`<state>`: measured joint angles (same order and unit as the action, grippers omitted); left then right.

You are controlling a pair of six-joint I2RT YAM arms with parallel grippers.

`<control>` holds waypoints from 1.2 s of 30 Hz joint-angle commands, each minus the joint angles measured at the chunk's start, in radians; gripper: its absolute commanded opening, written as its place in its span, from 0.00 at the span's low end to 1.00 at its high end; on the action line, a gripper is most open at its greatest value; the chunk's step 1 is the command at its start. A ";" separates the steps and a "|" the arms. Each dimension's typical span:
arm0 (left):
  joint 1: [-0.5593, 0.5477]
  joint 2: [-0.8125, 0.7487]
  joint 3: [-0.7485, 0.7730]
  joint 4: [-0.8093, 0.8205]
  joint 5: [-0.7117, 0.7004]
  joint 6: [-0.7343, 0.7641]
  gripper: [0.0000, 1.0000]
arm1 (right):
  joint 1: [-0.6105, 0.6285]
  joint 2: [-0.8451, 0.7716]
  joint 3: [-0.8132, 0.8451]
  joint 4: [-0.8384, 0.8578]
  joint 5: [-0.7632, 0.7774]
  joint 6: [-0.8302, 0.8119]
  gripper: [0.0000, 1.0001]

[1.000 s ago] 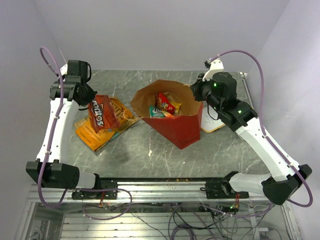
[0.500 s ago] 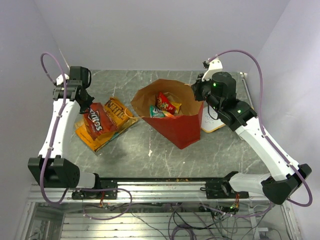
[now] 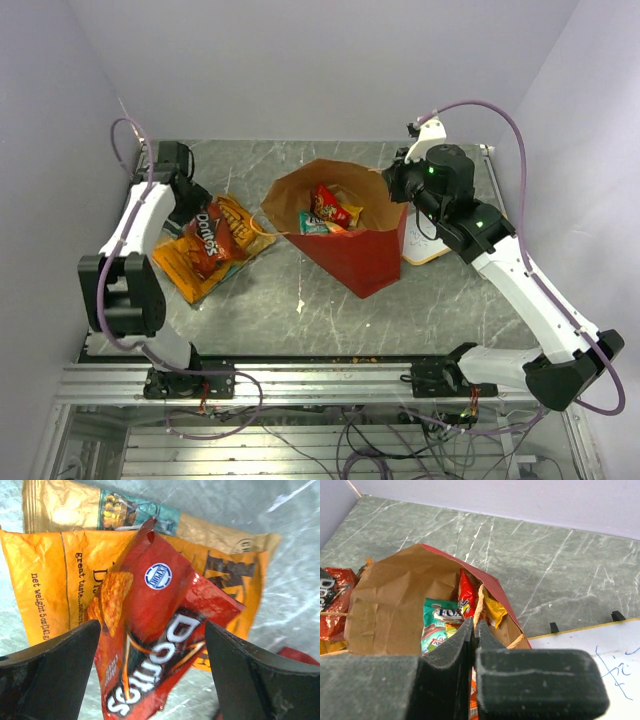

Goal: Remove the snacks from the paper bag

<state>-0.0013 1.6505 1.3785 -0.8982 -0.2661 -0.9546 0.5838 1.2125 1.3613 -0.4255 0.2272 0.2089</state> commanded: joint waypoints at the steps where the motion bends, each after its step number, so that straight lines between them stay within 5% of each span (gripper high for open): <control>1: 0.038 -0.136 -0.034 0.092 0.103 0.054 1.00 | -0.004 -0.019 0.003 -0.005 -0.056 -0.003 0.00; 10: 0.037 -0.201 -0.110 0.192 0.376 0.212 0.99 | -0.004 0.017 0.041 -0.033 -0.098 -0.021 0.00; 17: 0.039 -0.228 -0.227 0.316 0.519 0.173 1.00 | -0.005 0.026 0.050 -0.036 -0.175 -0.042 0.00; 25: 0.033 -0.310 -0.161 0.323 0.534 0.134 0.99 | -0.004 -0.020 -0.054 0.030 -0.635 -0.112 0.00; 32: 0.031 -0.400 -0.064 0.163 0.532 0.142 0.99 | 0.019 0.101 -0.093 0.237 -1.056 0.154 0.00; 36: 0.028 -0.456 -0.052 0.130 0.556 0.151 1.00 | 0.055 0.146 -0.095 0.354 -1.065 0.284 0.00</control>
<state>0.0319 1.2446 1.2991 -0.6960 0.2424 -0.8135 0.6102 1.3258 1.2758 -0.2333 -0.6945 0.3168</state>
